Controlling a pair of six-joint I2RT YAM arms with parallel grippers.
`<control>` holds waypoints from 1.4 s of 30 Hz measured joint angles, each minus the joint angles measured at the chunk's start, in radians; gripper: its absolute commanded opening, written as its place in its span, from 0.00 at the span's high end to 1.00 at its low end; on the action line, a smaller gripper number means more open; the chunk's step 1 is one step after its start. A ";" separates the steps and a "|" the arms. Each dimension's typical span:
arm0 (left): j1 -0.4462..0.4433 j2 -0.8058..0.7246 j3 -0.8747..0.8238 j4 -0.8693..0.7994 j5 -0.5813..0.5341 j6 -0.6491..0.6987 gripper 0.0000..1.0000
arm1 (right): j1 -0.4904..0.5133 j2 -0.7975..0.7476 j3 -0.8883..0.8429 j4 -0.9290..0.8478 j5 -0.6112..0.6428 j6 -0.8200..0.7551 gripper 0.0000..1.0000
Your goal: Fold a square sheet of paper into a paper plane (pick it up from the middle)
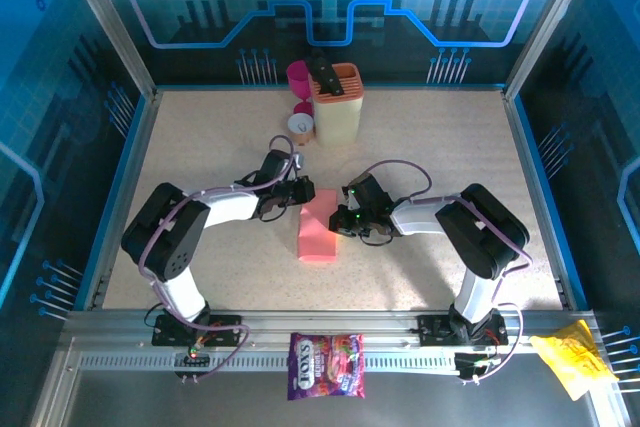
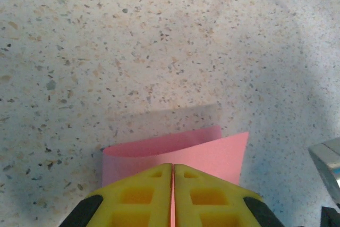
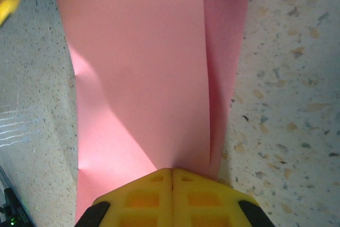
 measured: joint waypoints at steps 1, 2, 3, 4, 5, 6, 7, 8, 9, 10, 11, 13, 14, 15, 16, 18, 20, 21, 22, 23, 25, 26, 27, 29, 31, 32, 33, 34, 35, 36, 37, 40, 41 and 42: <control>0.003 0.011 0.000 0.000 0.000 0.000 0.89 | 0.000 0.001 0.000 0.001 0.000 0.000 1.00; 0.003 0.022 0.000 0.000 0.000 0.000 0.89 | 0.000 0.001 0.000 0.002 0.000 0.000 1.00; 0.005 0.034 0.000 0.000 0.000 0.000 0.89 | 0.000 0.002 0.000 0.003 0.000 0.000 1.00; 0.005 0.046 0.000 0.000 0.000 0.000 0.89 | 0.000 0.003 0.000 0.005 -0.001 0.000 1.00; 0.007 0.056 0.000 0.001 0.000 0.000 0.89 | 0.000 0.003 0.000 0.006 -0.002 0.000 1.00; 0.008 0.066 0.000 0.002 0.000 0.000 0.90 | 0.000 0.003 0.000 0.007 -0.002 0.000 1.00; 0.010 0.076 0.000 0.005 0.000 0.000 0.90 | 0.001 0.004 0.000 0.008 -0.002 0.000 1.00; 0.014 0.079 0.001 0.013 0.000 0.000 0.92 | 0.001 0.005 0.000 0.010 -0.002 0.000 1.00; 0.014 0.080 0.002 0.018 -0.002 -0.001 0.93 | 0.001 0.006 0.000 0.011 -0.002 0.000 1.00; 0.016 0.084 0.002 0.024 -0.002 -0.002 0.93 | 0.001 0.007 0.000 0.011 -0.002 0.000 1.00; 0.018 0.085 0.002 0.029 0.000 -0.002 0.93 | 0.001 0.007 0.000 0.011 -0.002 0.000 1.00; 0.018 0.085 0.002 0.031 0.001 -0.002 0.93 | 0.001 0.008 0.000 0.014 -0.002 0.000 1.00; 0.018 0.085 0.002 0.031 0.001 -0.002 0.93 | 0.002 0.008 0.000 0.014 -0.002 0.000 1.00; 0.018 0.084 0.002 0.031 0.001 -0.002 0.93 | 0.002 0.007 0.000 0.014 -0.001 0.000 1.00; 0.018 0.080 0.001 0.029 0.001 -0.002 0.92 | 0.002 0.008 0.000 0.014 -0.001 0.000 1.00; 0.018 0.052 -0.010 0.023 0.002 -0.004 0.90 | 0.002 0.008 0.000 0.014 0.000 0.000 1.00; 0.017 -0.005 -0.034 0.018 0.007 -0.006 0.90 | 0.003 0.008 0.000 0.014 0.001 0.000 1.00; 0.015 -0.039 -0.047 0.014 0.011 -0.008 0.89 | 0.003 0.008 0.000 0.014 0.001 0.000 1.00; 0.013 -0.075 -0.060 0.011 0.014 -0.010 0.89 | 0.003 0.008 0.000 0.014 0.001 0.000 1.00; 0.007 -0.115 -0.075 0.010 0.020 -0.011 0.89 | 0.003 0.008 0.000 0.014 0.002 0.000 1.00; -0.011 -0.186 -0.103 0.003 0.028 -0.013 0.89 | 0.003 0.008 0.000 0.014 0.002 0.000 1.00; -0.025 -0.217 -0.118 0.000 0.031 -0.016 0.89 | 0.003 0.008 0.000 0.014 0.002 0.000 1.00; -0.042 -0.246 -0.136 -0.002 0.035 -0.022 0.89 | 0.003 0.008 0.000 0.013 0.002 -0.001 1.00; -0.075 -0.283 -0.171 -0.005 0.039 -0.035 0.89 | 0.003 0.009 0.002 0.010 0.002 -0.003 1.00; -0.117 -0.309 -0.208 -0.011 0.042 -0.047 0.90 | 0.003 0.011 0.006 0.006 0.002 -0.005 1.00; -0.135 -0.318 -0.227 -0.015 0.042 -0.052 0.90 | 0.003 0.013 0.008 0.006 0.002 -0.006 1.00; -0.154 -0.328 -0.246 -0.023 0.042 -0.060 0.90 | 0.004 0.014 0.009 0.006 0.002 -0.008 1.00; -0.170 -0.337 -0.265 -0.028 0.041 -0.065 0.90 | 0.005 0.014 0.010 0.006 0.005 -0.009 1.00; -0.183 -0.346 -0.284 -0.029 0.041 -0.070 0.90 | 0.006 0.014 0.010 0.006 0.006 -0.011 1.00; -0.193 -0.356 -0.306 -0.029 0.040 -0.080 0.90 | 0.006 0.015 0.011 0.006 0.007 -0.012 1.00; -0.199 -0.363 -0.325 -0.029 0.037 -0.089 0.90 | 0.006 0.016 0.013 0.006 0.008 -0.012 1.00; -0.207 -0.368 -0.376 -0.025 0.025 -0.111 0.90 | 0.007 0.017 0.013 0.006 0.009 -0.012 1.00; -0.208 -0.368 -0.389 -0.024 0.019 -0.117 0.90 | 0.007 0.017 0.013 0.006 0.009 -0.012 1.00; -0.209 -0.368 -0.400 -0.024 0.016 -0.119 0.90 | 0.007 0.018 0.013 0.006 0.009 -0.012 1.00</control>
